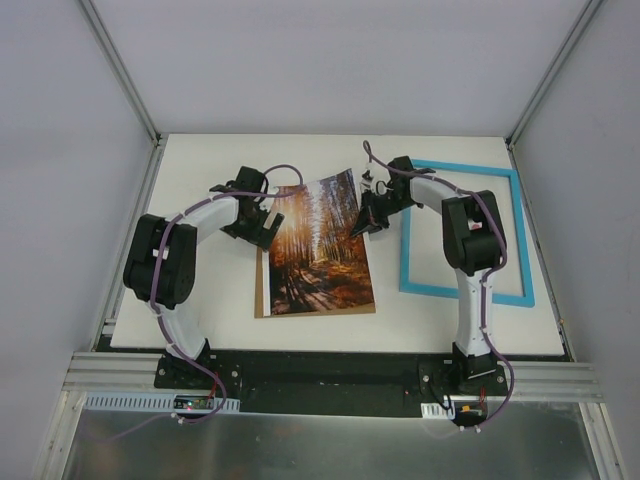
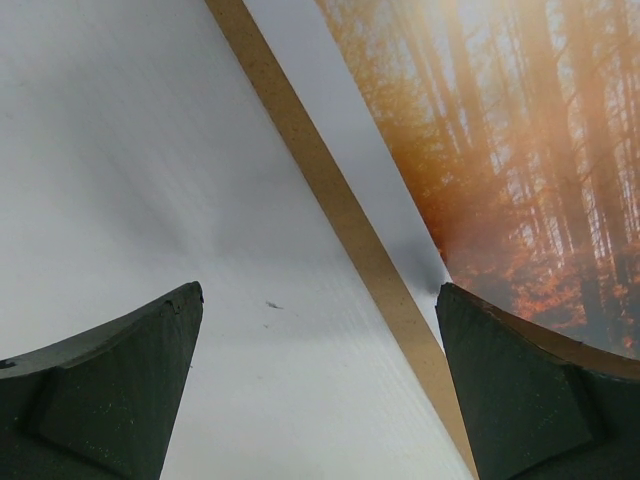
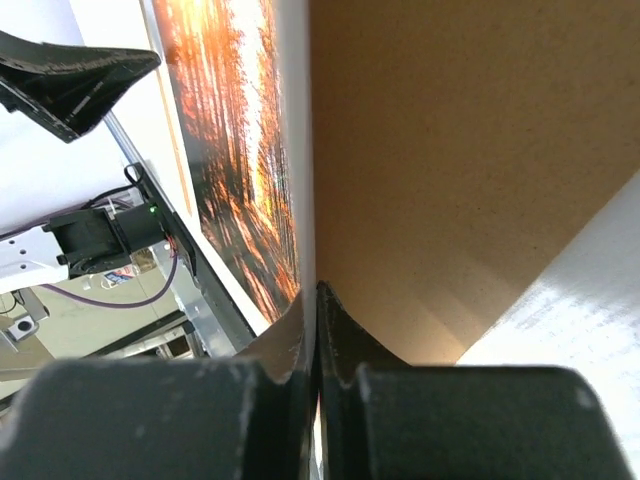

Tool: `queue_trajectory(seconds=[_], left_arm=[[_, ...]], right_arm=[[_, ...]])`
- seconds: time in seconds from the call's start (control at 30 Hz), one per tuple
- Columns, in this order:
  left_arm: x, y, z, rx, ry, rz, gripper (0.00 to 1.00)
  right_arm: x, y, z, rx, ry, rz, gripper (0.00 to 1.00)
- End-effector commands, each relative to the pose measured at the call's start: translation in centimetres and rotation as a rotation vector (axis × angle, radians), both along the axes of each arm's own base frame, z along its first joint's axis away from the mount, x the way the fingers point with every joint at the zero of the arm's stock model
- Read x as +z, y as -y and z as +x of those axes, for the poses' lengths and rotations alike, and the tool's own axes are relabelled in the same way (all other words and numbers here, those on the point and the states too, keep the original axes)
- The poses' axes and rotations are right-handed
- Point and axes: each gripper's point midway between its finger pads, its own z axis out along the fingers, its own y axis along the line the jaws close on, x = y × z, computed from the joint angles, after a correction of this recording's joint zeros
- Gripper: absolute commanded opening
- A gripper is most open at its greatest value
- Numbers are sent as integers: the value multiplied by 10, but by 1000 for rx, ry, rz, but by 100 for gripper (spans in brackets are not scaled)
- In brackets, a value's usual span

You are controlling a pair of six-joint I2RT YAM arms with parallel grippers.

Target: Take the photo out of the frame

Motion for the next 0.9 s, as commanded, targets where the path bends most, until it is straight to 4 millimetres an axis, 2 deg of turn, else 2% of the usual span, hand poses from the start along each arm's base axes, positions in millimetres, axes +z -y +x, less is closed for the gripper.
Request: queue_trajectory(seconds=[0.0,0.1,0.2,0.4,0.6,0.77,0.87], left_arm=[[23,3,-2,-4,45,-25,99],[32,0,1,1,72,-31,99],[34,-1,2,-4,79,-31,99],[11,-6,5,-3,31,38,99],[-3,-8,9,-2,3,114,99],[-8,-26,11,-18,0,279,99],[-12,-47,7,-36,-33,398,99]], right_arm=[[76,6,24,-22,153,103,1],[113,19,34,-56,232,137,0],[140,33,38,-83,289,149,0],[166,67,45,-132,349,128,1],[210,95,48,-167,446,132,0],[244,102,42,-179,527,139,0],[260,104,38,-184,560,151,0]])
